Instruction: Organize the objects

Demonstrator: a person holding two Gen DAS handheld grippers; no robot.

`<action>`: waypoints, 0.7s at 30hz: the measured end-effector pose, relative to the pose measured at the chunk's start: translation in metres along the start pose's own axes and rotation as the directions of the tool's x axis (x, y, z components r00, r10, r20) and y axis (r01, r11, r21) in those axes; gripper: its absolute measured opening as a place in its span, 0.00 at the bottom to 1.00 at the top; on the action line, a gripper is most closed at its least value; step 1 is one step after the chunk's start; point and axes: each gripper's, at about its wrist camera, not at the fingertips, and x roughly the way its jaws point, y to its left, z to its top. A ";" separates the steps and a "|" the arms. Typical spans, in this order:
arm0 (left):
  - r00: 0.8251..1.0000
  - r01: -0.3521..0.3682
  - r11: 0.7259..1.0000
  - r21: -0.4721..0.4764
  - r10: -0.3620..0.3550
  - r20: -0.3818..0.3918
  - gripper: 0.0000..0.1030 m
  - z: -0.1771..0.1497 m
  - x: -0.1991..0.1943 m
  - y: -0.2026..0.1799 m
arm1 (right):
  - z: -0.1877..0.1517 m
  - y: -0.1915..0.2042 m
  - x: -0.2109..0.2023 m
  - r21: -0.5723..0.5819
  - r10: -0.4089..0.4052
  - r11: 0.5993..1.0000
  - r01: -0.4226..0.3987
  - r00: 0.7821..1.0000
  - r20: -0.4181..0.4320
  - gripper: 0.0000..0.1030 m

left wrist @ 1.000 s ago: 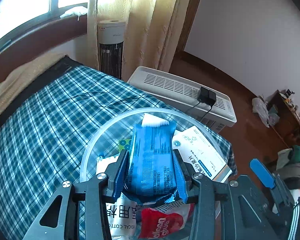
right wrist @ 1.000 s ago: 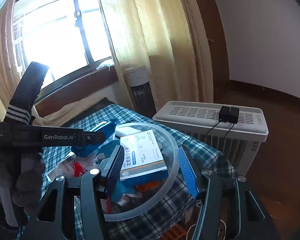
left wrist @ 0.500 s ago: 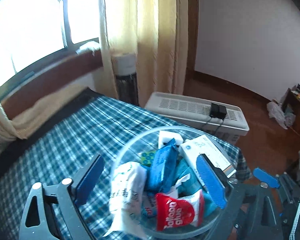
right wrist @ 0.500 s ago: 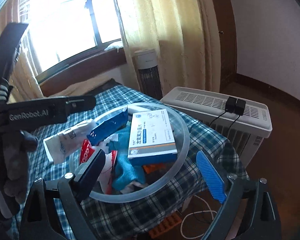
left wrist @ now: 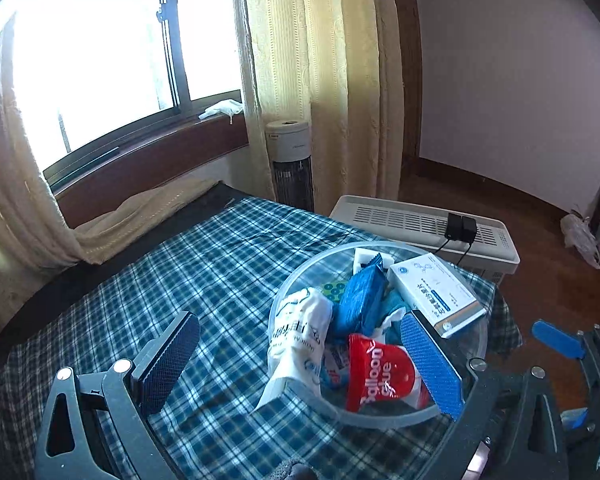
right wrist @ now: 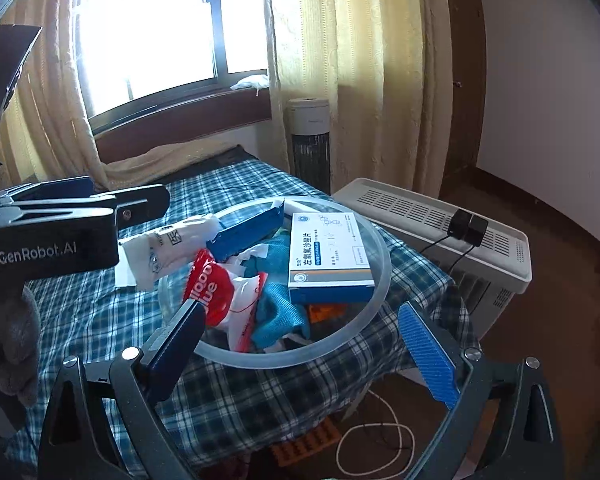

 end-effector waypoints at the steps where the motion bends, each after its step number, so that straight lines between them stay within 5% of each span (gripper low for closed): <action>1: 1.000 -0.002 1.000 -0.002 0.002 0.001 0.99 -0.002 -0.002 0.000 | -0.001 0.001 -0.001 -0.006 -0.005 1.000 0.005 1.000 -0.003 0.95; 21: 0.996 -0.091 0.995 -0.048 0.091 0.011 0.99 -0.024 -0.025 0.013 | -0.005 0.015 -0.014 -0.036 -0.039 0.999 0.039 0.999 -0.005 0.95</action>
